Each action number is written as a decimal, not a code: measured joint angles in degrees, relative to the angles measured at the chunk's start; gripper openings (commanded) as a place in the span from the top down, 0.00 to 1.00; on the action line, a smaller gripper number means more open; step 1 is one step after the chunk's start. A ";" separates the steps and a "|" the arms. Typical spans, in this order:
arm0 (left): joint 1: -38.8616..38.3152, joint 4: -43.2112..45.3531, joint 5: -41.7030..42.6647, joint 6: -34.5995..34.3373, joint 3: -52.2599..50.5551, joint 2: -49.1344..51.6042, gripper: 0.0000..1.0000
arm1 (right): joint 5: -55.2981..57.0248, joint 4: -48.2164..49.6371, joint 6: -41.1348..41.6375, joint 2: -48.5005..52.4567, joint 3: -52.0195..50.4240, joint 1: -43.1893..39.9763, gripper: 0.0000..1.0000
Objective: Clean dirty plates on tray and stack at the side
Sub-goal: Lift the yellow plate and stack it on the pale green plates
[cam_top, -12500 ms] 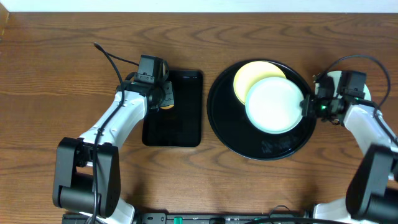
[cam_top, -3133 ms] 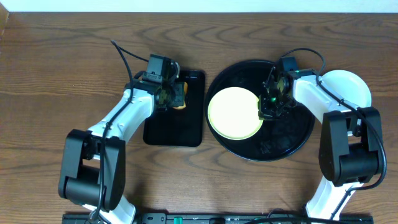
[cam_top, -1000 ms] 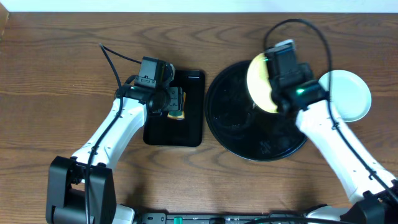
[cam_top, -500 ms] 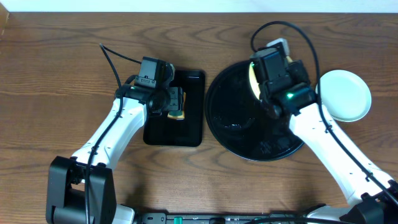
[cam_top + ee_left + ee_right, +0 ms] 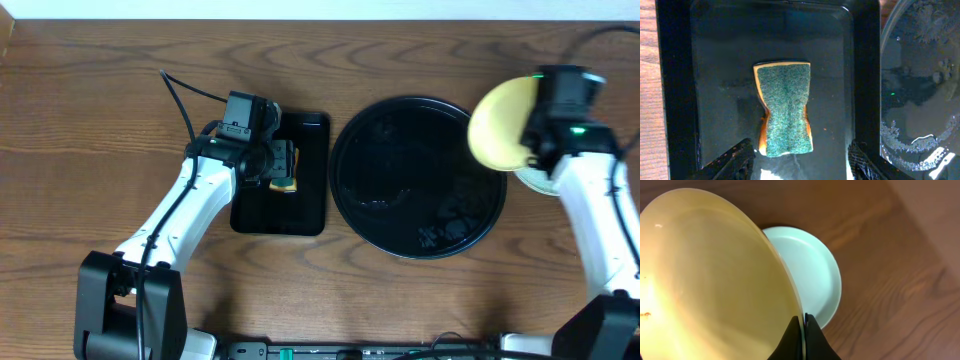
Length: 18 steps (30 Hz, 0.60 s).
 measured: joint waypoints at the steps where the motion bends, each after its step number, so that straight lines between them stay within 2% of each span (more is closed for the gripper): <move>1: 0.00 0.00 0.02 0.00 0.00 0.00 0.38 | -1.95 -0.02 1.11 0.13 0.00 -2.64 0.99; 8: 0.00 0.00 0.02 0.00 0.00 0.00 0.38 | -10.95 0.17 4.81 1.09 0.00 -14.80 0.99; 14: 0.00 0.00 0.02 0.00 0.00 0.00 0.38 | -15.41 1.57 5.57 4.57 0.00 -20.52 0.99; 15: 0.00 0.00 0.02 0.00 0.00 0.00 0.38 | -16.11 2.25 5.64 5.22 0.00 -21.16 0.97; 16: 0.00 0.00 0.02 0.00 0.00 0.00 0.38 | -17.29 3.19 5.66 5.79 -0.02 -21.81 0.89; 18: 0.00 0.00 0.00 0.00 0.00 0.00 0.38 | -19.50 4.37 5.84 6.38 -0.02 -22.58 0.68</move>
